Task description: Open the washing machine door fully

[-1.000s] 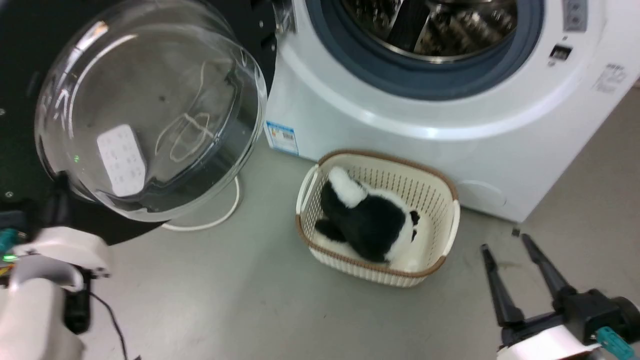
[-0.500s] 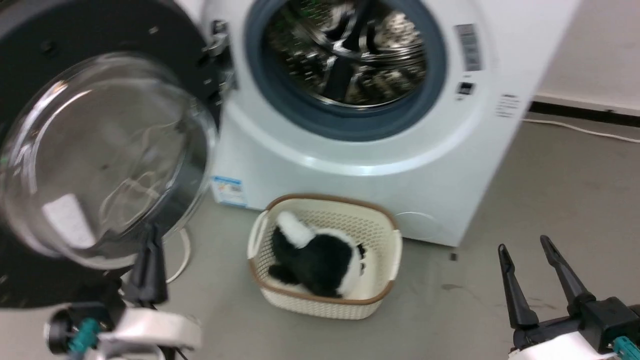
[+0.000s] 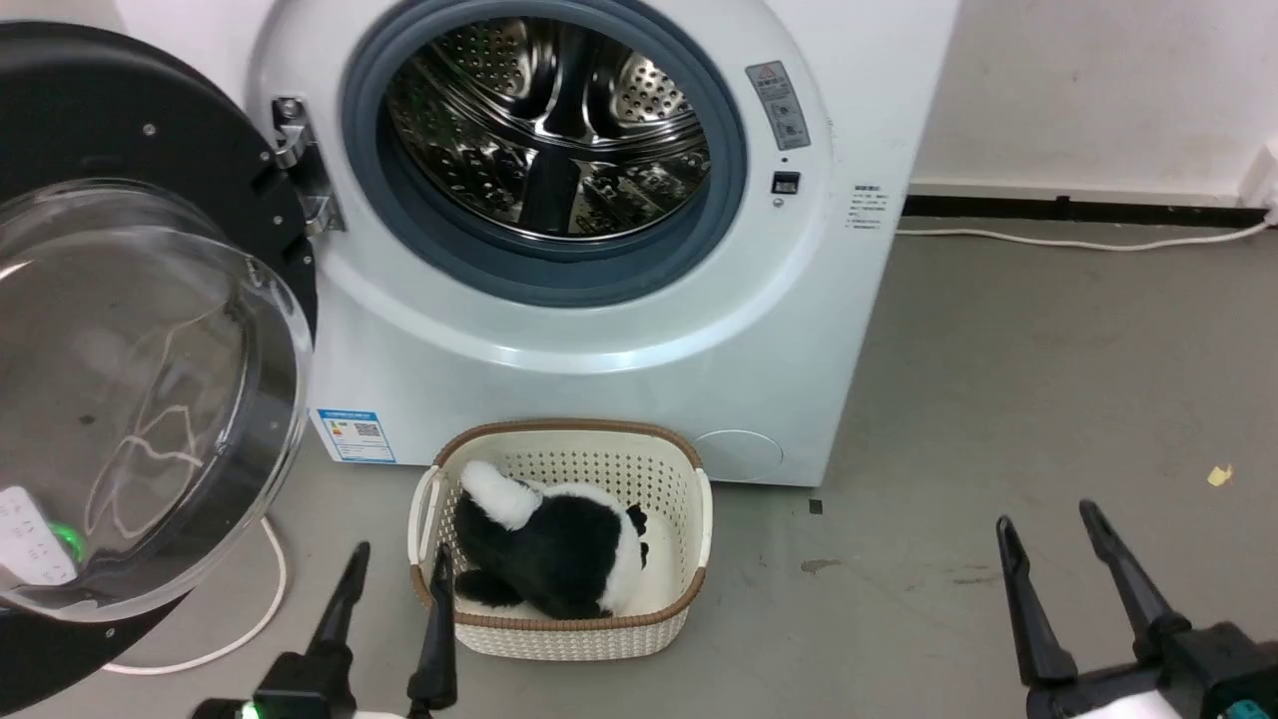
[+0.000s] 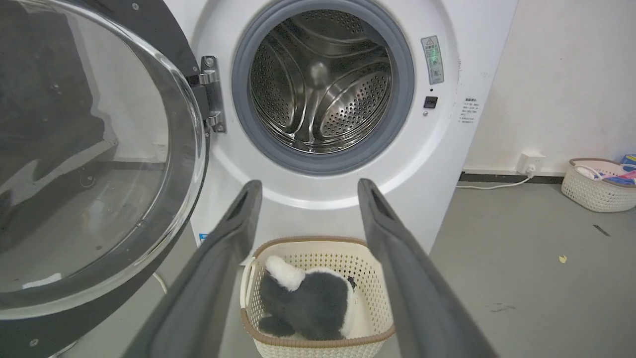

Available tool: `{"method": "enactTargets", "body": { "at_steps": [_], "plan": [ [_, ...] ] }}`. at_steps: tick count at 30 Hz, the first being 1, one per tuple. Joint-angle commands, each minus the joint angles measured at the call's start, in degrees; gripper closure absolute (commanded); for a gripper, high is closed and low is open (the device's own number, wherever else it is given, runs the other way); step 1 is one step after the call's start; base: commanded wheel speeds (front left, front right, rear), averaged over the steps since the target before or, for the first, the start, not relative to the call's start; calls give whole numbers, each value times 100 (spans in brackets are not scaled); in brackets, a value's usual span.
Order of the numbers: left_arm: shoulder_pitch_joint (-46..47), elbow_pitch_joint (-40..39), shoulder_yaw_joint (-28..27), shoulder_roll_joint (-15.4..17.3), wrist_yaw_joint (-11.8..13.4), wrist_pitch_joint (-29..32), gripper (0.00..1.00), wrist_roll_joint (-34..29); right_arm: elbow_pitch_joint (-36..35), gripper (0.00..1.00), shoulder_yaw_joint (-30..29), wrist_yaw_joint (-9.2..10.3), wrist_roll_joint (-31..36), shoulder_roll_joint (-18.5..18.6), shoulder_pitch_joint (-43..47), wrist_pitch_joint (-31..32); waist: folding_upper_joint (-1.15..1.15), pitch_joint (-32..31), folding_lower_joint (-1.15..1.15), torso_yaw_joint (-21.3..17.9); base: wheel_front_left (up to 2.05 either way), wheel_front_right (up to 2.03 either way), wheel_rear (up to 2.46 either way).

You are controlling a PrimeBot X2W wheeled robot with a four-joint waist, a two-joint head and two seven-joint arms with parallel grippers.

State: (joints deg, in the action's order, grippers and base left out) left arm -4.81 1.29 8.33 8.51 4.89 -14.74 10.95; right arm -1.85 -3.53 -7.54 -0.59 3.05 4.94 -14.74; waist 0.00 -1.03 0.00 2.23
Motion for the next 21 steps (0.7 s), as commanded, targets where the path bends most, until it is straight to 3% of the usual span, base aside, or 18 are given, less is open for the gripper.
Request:
{"method": "enactTargets", "body": {
  "at_steps": [1,6,21],
  "plan": [
    [-101,47,22,-17,40,-26,0,-75,38,0,-7,5,-40,-16,112,-25,0,14,0,-35,0,0,0],
    [-145,160,-62,-95,155,-26,0,-99,81,0,8,5,-70,-17,140,-26,0,28,0,-61,0,0,0],
    [-48,403,49,-125,115,-26,0,-308,198,0,82,5,-255,-17,121,-26,0,-23,0,7,0,0,0]
  ]
}}
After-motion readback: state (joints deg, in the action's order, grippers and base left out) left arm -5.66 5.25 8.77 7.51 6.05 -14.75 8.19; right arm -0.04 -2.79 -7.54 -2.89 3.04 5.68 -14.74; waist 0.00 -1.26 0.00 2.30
